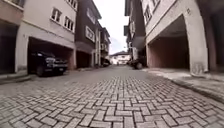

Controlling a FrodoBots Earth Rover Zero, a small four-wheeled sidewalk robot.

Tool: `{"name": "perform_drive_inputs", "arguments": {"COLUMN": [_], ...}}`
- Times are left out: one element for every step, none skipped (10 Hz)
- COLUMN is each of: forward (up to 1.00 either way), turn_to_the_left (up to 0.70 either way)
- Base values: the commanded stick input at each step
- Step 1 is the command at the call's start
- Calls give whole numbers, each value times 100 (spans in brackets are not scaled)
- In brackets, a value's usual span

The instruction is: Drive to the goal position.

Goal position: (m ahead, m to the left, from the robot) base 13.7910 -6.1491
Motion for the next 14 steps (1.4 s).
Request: {"name": "perform_drive_inputs", "arguments": {"forward": [70, 70, 70, 70, 70, 70, 70, 70, 70, 70, 70, 70, 70, 70], "turn_to_the_left": [0, 0, 0, 0, 0, 0, 0, 0, 0, 0, 0, 0, 0, 0]}}
